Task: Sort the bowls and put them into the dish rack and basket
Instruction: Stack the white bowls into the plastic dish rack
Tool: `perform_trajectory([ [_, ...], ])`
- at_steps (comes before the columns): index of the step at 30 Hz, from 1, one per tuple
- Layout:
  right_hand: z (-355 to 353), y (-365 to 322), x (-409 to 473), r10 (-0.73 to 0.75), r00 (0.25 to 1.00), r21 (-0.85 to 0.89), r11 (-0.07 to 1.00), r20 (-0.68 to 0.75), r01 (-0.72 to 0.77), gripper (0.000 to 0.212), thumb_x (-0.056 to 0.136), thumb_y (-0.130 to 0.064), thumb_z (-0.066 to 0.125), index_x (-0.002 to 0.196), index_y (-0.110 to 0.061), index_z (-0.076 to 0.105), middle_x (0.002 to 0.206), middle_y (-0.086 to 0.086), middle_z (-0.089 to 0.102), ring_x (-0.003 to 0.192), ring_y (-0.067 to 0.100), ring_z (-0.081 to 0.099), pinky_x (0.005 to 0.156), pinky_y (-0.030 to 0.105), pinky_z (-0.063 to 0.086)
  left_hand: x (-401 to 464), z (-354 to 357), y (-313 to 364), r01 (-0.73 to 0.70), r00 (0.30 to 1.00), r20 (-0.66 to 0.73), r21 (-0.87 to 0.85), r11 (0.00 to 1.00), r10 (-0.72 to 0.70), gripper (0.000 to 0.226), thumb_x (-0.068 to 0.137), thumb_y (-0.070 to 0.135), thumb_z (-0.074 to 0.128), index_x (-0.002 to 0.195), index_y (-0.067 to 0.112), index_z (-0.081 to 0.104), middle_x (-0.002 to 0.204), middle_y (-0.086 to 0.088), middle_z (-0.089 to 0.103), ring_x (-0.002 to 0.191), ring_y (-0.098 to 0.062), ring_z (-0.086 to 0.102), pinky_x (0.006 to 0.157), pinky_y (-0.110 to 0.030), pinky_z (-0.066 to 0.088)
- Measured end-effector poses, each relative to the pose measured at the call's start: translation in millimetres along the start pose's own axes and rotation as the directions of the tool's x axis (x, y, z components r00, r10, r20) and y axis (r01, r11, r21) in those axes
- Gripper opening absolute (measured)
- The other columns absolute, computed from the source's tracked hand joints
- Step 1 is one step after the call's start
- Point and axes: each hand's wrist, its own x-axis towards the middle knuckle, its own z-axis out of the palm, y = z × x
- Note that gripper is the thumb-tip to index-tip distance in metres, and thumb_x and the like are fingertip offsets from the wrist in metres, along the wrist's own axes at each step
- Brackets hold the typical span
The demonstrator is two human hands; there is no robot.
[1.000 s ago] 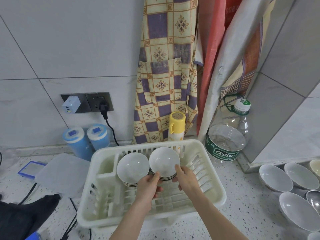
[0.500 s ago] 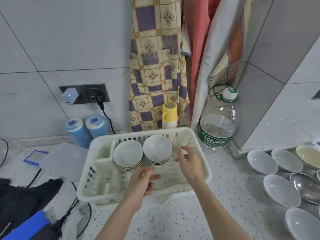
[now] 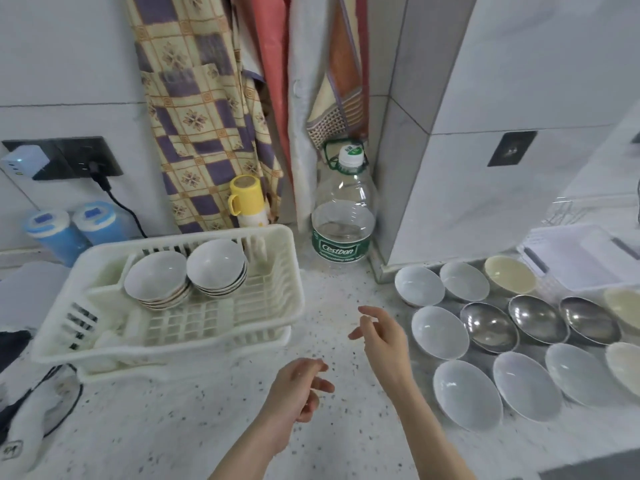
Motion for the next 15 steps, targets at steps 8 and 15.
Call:
perform_trajectory([
  [8, -120, 68, -20, 0.206, 0.970, 0.190, 0.965, -0.127, -0.180, 0.018, 0.093, -0.025, 0.058, 0.083, -0.025, 0.073, 0.066, 0.000, 0.072, 0.060, 0.003, 0.059, 0.064, 0.025, 0.044, 17, 151, -43, 0.109, 0.978, 0.155, 0.202, 0.973, -0.142, 0.030, 0.092, 0.047, 0.054, 0.114, 0.028, 0.052, 0.088, -0.002, 0.073, 0.044, -0.011, 0.045, 0.041, -0.018, 0.027],
  [15, -192, 126, -47, 0.509, 0.818, 0.348, 0.843, -0.269, -0.410, 0.038, 0.095, -0.030, 0.051, 0.080, -0.002, 0.072, 0.057, 0.012, 0.069, 0.041, 0.010, 0.040, 0.048, 0.025, 0.033, 23, 213, -65, 0.092, 0.978, 0.158, 0.250, 0.964, -0.134, 0.039, 0.091, 0.033, 0.055, 0.127, 0.031, 0.040, 0.093, -0.006, 0.074, 0.043, -0.008, 0.048, 0.040, -0.018, 0.034],
])
